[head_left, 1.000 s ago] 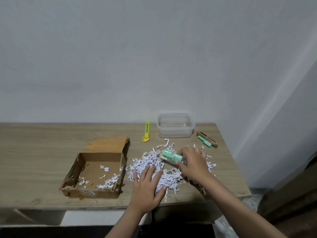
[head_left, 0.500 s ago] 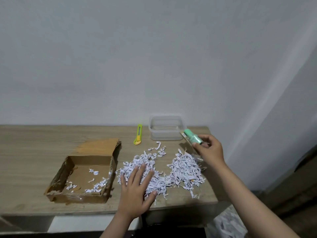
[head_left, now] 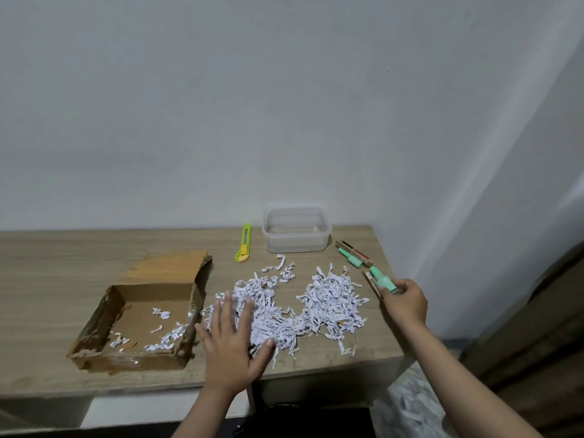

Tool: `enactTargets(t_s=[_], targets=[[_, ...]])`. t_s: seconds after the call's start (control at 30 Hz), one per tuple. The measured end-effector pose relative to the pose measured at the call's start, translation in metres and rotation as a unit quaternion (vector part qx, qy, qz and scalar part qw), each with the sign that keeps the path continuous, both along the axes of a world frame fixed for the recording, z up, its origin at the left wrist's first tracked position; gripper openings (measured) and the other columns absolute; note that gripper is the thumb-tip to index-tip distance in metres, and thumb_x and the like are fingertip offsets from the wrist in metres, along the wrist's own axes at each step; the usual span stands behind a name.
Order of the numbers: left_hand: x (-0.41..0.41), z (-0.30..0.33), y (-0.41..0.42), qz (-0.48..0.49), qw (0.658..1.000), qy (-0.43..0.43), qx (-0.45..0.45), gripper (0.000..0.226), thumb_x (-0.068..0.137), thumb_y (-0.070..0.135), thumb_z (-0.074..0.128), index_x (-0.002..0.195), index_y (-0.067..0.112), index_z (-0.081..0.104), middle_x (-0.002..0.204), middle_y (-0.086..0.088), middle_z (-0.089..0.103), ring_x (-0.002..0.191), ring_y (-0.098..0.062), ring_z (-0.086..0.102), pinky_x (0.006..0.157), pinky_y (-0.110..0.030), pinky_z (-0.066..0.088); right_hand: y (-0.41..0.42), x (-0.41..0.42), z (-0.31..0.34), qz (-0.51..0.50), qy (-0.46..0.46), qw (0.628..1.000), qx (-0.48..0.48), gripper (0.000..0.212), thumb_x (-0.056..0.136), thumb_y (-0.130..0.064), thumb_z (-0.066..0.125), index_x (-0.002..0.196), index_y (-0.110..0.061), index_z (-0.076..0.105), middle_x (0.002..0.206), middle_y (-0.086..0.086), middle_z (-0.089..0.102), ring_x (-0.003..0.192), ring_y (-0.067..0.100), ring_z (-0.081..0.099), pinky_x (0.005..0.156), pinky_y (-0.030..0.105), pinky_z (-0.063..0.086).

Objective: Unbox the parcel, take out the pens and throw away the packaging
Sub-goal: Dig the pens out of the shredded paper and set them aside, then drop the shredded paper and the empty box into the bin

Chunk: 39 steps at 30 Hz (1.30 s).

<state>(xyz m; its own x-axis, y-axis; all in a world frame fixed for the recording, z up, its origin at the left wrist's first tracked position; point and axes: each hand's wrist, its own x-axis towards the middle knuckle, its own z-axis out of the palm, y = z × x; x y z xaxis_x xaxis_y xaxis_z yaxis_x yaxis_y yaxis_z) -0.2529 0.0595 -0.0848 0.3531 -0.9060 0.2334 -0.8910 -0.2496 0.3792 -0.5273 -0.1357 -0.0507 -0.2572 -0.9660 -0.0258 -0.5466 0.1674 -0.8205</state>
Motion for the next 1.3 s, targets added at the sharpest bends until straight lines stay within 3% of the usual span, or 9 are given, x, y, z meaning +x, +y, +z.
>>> enactTargets(t_s=[0.1, 0.3, 0.43, 0.53, 0.63, 0.77, 0.93, 1.17, 1.3], targets=[[-0.001, 0.002, 0.001, 0.024, 0.999, 0.032, -0.015, 0.091, 0.078, 0.077, 0.028, 0.148, 0.019, 0.022, 0.157, -0.018, 0.009, 0.145, -0.034, 0.007, 0.103, -0.069, 0.009, 0.0, 0.0, -0.005, 0.012, 0.022, 1.0, 0.001, 0.031, 0.082, -0.022, 0.067, 0.109, -0.007, 0.061, 0.109, 0.014, 0.066, 0.097, 0.032, 0.06, 0.08, 0.032, 0.046], [0.001, -0.001, -0.002, 0.07, 0.994, 0.081, -0.018, 0.101, 0.072, 0.083, 0.029, 0.146, 0.014, 0.021, 0.157, -0.018, 0.005, 0.145, -0.035, 0.002, 0.108, -0.065, 0.014, 0.002, -0.001, -0.008, 0.053, 0.091, 0.994, 0.02, 0.049, 0.084, -0.032, 0.062, 0.126, -0.009, 0.054, 0.122, 0.019, 0.057, 0.112, 0.037, 0.051, 0.094, 0.044, 0.047], [0.003, -0.001, -0.005, 0.091, 0.991, 0.099, -0.01, 0.102, 0.069, 0.078, 0.039, 0.147, 0.015, 0.018, 0.157, -0.017, 0.008, 0.146, -0.034, 0.003, 0.11, -0.063, 0.013, 0.017, 0.001, -0.007, 0.075, 0.131, 0.987, -0.055, 0.052, 0.085, -0.029, 0.061, 0.131, -0.008, 0.047, 0.134, 0.018, 0.045, 0.125, 0.035, 0.039, 0.102, 0.047, 0.039], [0.004, -0.001, -0.007, 0.094, 0.99, 0.109, -0.008, 0.103, 0.069, 0.079, 0.037, 0.147, 0.015, 0.018, 0.157, -0.016, 0.012, 0.146, -0.031, 0.007, 0.112, -0.061, 0.013, 0.03, 0.012, -0.001, 0.159, 0.101, 0.97, -0.154, 0.044, 0.084, -0.022, 0.061, 0.125, -0.007, 0.051, 0.126, 0.013, 0.051, 0.12, 0.027, 0.045, 0.098, 0.031, 0.037], [0.005, 0.0, -0.008, 0.081, 0.989, 0.121, -0.008, 0.104, 0.068, 0.081, 0.033, 0.148, 0.016, 0.018, 0.157, -0.012, 0.015, 0.146, -0.027, 0.009, 0.114, -0.057, 0.008, 0.038, 0.027, 0.001, 0.26, 0.094, 0.948, -0.154, 0.053, 0.087, -0.035, 0.061, 0.132, -0.011, 0.048, 0.133, 0.003, 0.05, 0.122, 0.006, 0.039, 0.102, 0.019, 0.028], [0.007, -0.002, -0.009, 0.074, 0.99, 0.122, -0.005, 0.105, 0.067, 0.086, 0.024, 0.148, 0.02, 0.017, 0.157, -0.007, 0.017, 0.145, -0.024, 0.012, 0.115, -0.055, 0.008, 0.041, 0.044, -0.02, 0.298, 0.082, 0.948, -0.073, 0.067, 0.088, -0.051, 0.053, 0.144, -0.021, 0.033, 0.153, 0.0, 0.033, 0.141, 0.012, 0.025, 0.115, 0.035, 0.025], [0.006, 0.002, -0.012, 0.075, 0.989, 0.124, 0.023, 0.097, 0.068, 0.083, 0.023, 0.148, 0.029, 0.017, 0.157, -0.001, 0.017, 0.145, -0.023, 0.014, 0.116, -0.052, 0.004, 0.058, 0.073, -0.032, 0.287, 0.089, 0.953, -0.031, 0.067, 0.09, -0.056, 0.044, 0.146, -0.025, 0.027, 0.155, 0.0, 0.028, 0.144, 0.018, 0.019, 0.119, 0.047, 0.017], [-0.005, 0.014, -0.021, 0.047, 0.98, 0.19, 0.048, 0.095, 0.067, 0.078, 0.026, 0.146, 0.026, 0.025, 0.154, -0.001, 0.026, 0.144, -0.022, 0.017, 0.116, -0.049, 0.007, 0.081, 0.116, -0.029, 0.274, -0.028, 0.961, -0.022, 0.056, 0.092, -0.047, 0.047, 0.142, -0.024, 0.036, 0.148, -0.002, 0.039, 0.137, 0.014, 0.034, 0.113, 0.036, 0.031], [-0.022, 0.02, -0.03, 0.026, 0.937, 0.347, -0.001, 0.076, 0.076, 0.065, 0.047, 0.141, 0.027, 0.037, 0.145, 0.005, 0.042, 0.136, -0.014, 0.035, 0.115, -0.049, 0.02, 0.095, 0.138, -0.025, 0.259, -0.125, 0.958, -0.013, 0.042, 0.094, -0.038, 0.048, 0.135, -0.026, 0.045, 0.141, -0.006, 0.049, 0.131, 0.011, 0.044, 0.109, 0.03, 0.036]])
